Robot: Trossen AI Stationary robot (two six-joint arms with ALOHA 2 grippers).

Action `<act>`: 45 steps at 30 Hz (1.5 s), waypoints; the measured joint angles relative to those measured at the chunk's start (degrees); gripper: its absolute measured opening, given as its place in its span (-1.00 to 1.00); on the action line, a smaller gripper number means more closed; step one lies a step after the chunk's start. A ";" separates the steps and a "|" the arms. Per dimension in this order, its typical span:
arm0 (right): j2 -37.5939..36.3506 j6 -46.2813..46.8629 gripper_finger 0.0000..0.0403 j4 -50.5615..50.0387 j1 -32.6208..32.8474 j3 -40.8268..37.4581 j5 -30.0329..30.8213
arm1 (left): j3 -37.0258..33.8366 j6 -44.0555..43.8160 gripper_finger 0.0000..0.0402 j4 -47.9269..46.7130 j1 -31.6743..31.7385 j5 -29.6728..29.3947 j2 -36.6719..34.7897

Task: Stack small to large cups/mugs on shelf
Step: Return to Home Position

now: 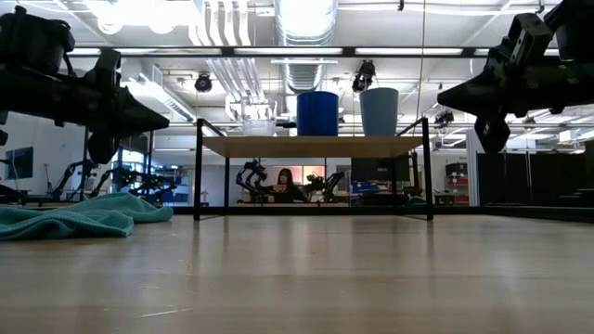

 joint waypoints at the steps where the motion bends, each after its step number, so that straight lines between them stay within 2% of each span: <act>1: 0.00 0.02 -0.96 0.00 0.00 0.00 0.00 | 0.00 0.02 -1.00 0.00 0.00 0.00 -0.01; 13: -2.12 0.04 -0.96 -0.62 0.28 0.04 -0.06 | -0.07 0.02 -1.00 0.05 0.00 0.06 -0.13; 24: -14.72 0.04 -0.96 -0.38 0.28 0.07 -0.07 | -0.07 0.02 -1.00 -0.02 0.00 0.08 -1.13; 30: -18.81 0.04 -0.96 -0.49 0.28 0.07 -0.07 | -0.07 0.02 -1.00 0.00 0.00 0.08 -3.35; 45: -23.59 0.04 -0.96 -0.50 0.28 0.07 -0.09 | -0.09 0.04 -1.00 0.35 -0.04 0.08 -12.26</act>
